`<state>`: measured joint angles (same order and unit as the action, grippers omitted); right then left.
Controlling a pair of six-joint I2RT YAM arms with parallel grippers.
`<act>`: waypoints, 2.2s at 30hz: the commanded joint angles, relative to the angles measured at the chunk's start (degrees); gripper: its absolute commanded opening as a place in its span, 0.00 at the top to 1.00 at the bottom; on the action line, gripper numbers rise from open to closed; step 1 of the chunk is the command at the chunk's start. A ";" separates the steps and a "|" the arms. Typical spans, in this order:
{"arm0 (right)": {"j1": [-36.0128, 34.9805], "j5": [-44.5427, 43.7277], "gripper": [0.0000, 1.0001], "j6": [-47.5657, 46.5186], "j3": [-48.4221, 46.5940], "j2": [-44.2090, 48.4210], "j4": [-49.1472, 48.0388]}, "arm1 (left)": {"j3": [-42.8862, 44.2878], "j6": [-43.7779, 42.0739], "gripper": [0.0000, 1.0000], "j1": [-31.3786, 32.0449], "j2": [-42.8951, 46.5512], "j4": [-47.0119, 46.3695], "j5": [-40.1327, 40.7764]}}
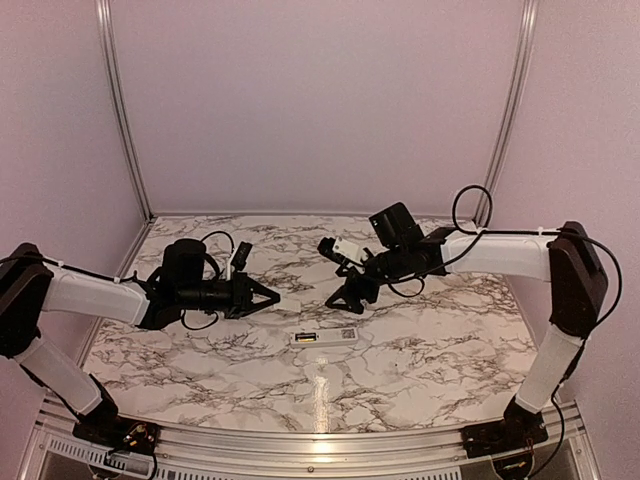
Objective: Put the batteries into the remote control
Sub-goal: Adjust the remote control without the battery cover at the center of the board.
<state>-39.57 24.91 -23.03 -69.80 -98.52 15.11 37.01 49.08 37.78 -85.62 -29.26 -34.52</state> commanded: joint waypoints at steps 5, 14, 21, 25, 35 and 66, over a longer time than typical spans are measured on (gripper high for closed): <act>-3.24 0.29 0.11 -7.27 0.15 -4.89 2.91 | 0.08 1.10 1.00 -0.51 -4.43 0.39 -1.47; -4.89 -1.42 0.15 -10.08 -6.17 -13.23 9.06 | 0.26 0.91 1.00 -0.51 -6.51 -0.20 -2.15; -6.96 -2.42 0.21 -10.11 -7.15 -16.12 11.09 | 0.09 0.96 1.00 -0.51 -7.74 -1.28 -2.44; -7.98 -3.99 0.28 -10.50 -7.22 -17.04 12.92 | 0.16 0.99 1.00 -0.51 -8.58 -1.76 -2.96; -9.07 -5.61 0.45 -8.12 -6.52 -16.29 13.44 | -0.02 1.82 1.00 -0.56 -11.02 -4.24 -3.86; -1.55 6.08 0.25 7.55 -3.60 -7.58 0.56 | 3.91 6.95 1.00 -0.60 -23.30 -17.24 -11.70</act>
<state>-41.32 27.59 -19.81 -70.85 -103.90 16.49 39.33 56.42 37.47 -106.96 -44.29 -45.47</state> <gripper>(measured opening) 0.752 0.028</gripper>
